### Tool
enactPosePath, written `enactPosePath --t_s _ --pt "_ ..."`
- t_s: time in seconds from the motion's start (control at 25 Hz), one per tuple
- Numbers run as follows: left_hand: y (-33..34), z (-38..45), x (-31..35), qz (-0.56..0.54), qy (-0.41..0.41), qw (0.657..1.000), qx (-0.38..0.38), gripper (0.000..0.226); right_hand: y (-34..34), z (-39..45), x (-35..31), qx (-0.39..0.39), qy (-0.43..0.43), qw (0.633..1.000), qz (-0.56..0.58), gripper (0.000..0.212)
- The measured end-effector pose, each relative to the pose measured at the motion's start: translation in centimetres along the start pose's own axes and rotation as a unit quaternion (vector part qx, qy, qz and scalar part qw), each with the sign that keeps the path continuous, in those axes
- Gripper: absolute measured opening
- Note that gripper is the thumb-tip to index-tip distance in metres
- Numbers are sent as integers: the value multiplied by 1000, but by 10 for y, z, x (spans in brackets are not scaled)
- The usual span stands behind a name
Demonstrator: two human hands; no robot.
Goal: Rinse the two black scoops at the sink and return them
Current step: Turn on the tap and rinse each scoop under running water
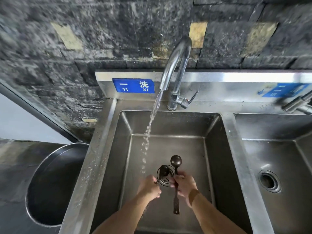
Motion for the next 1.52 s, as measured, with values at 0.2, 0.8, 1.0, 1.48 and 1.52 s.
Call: enactPosePath --t_s 0.2,0.8,1.0,1.48,1.52 --pt "-30 -16 25 -54 13 996 63 20 15 -22 -42 -12 -84 995 -54 19" --pt "-104 -27 50 -43 240 947 211 15 74 -53 -97 34 -227 972 -52 3" --pt "-105 -27 43 13 264 938 223 16 75 -56 -96 62 -283 948 -134 12" --pt "-104 -11 55 6 255 960 114 12 82 -55 -93 118 -328 918 -187 28" --pt "-104 -9 58 16 257 960 109 11 80 -54 -94 119 -327 919 -183 28"
Point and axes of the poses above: each hand's wrist, its own z-axis towards the middle knuckle, its own y-axis out of the palm, x = y × z, the point moved 2 cm from there along z, towards the middle knuckle, and after that the axes turned 8 degrees about x, right-handed, at the moved point
